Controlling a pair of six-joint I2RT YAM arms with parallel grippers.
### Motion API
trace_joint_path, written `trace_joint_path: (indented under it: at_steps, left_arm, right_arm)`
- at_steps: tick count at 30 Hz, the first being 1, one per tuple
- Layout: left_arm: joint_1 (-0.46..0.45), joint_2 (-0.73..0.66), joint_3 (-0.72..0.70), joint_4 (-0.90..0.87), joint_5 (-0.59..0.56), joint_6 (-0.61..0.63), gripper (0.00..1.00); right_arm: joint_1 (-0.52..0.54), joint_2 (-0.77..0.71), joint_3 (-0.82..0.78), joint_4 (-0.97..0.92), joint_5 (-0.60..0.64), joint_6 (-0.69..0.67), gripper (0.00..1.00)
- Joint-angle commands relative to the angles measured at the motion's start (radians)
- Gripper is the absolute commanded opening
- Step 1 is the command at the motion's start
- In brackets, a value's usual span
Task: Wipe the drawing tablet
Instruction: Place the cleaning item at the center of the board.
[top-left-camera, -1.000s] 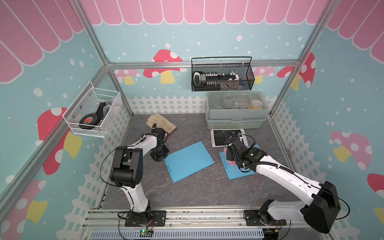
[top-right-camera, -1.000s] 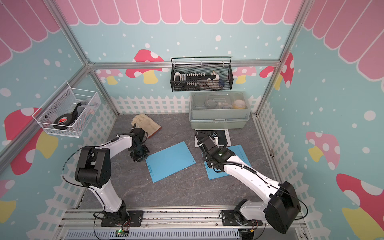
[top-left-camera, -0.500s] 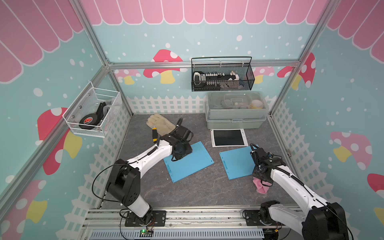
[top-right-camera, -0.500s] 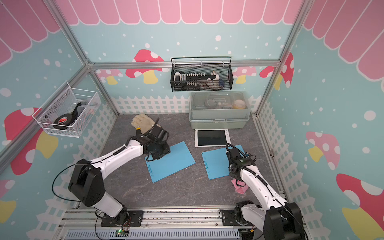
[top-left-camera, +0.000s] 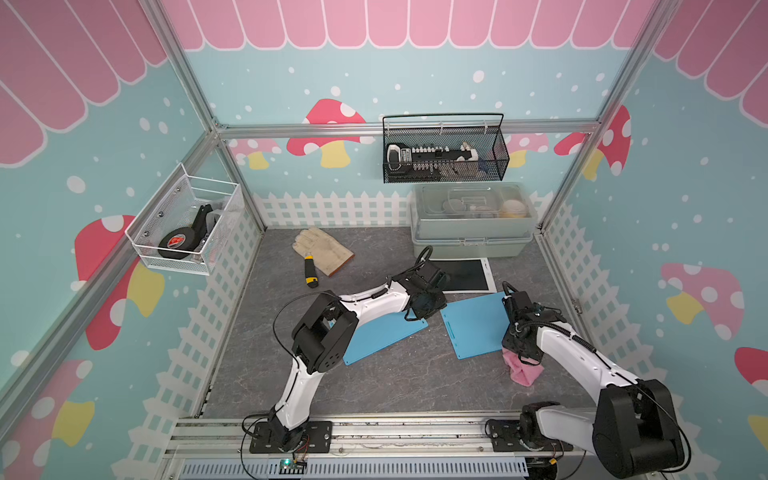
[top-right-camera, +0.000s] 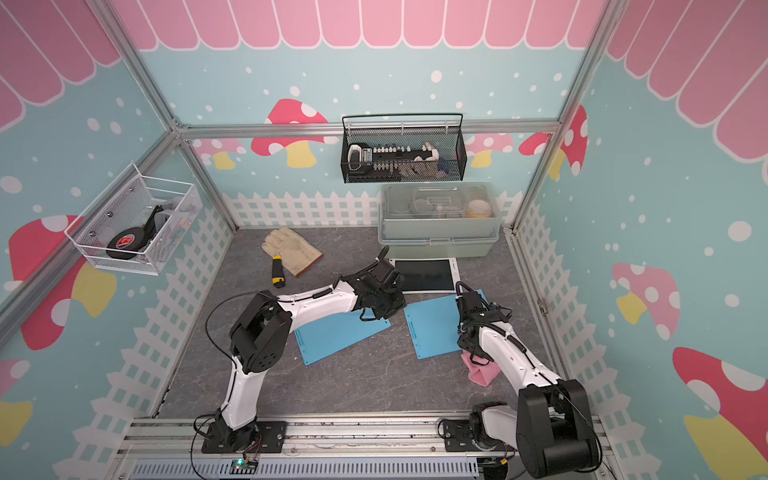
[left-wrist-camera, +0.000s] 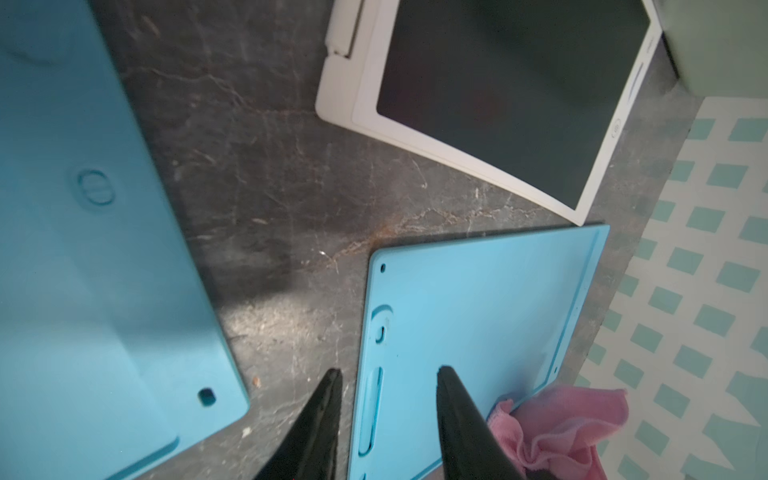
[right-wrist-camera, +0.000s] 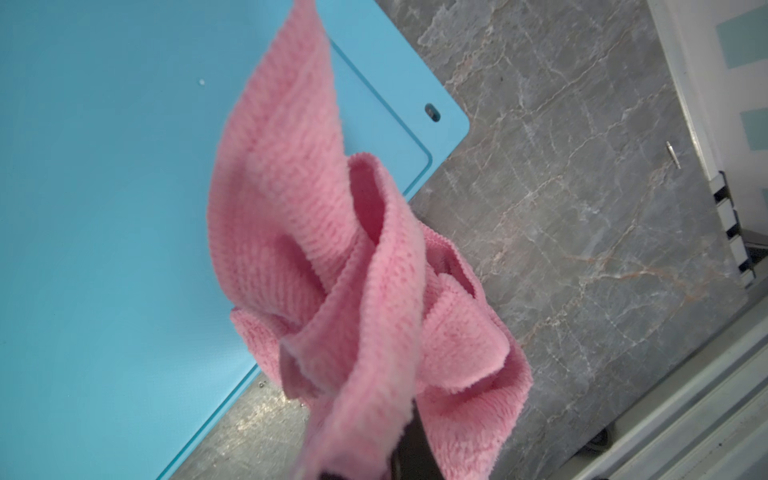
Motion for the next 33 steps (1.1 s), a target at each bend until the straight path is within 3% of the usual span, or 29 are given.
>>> trace_joint_path:
  at_steps: [1,5,13,15,17,25,33]
  left_arm:
    - [0.02,0.039,0.001,-0.005,0.007,-0.038,0.38]
    - [0.041,0.017,-0.082,-0.012,-0.01,-0.04,0.38]
    - [0.115,-0.108,-0.284,-0.033,-0.063,0.008,0.37]
    - [0.14,-0.147,-0.331,-0.047,-0.08,0.025,0.36]
    - [0.168,-0.186,-0.381,-0.046,-0.087,0.038,0.36]
    - [0.265,-0.293,-0.463,-0.101,-0.121,0.085,0.35]
    - [0.278,-0.328,-0.379,-0.208,-0.179,0.105,0.41]
  right_arm:
    - [-0.007,-0.011,0.011,0.015,0.006,-0.007,0.0]
    - [-0.007,0.0,0.034,0.018,0.034,-0.032,0.0]
    - [-0.007,0.057,0.073,0.012,0.07,-0.038,0.1]
    - [-0.007,0.056,0.08,0.013,0.082,-0.033,0.09]
    - [-0.007,0.056,0.086,0.015,0.089,-0.031,0.0]
    - [-0.007,0.071,0.106,0.008,0.108,-0.039,0.0]
    - [-0.008,0.071,0.154,-0.048,0.161,-0.046,0.49]
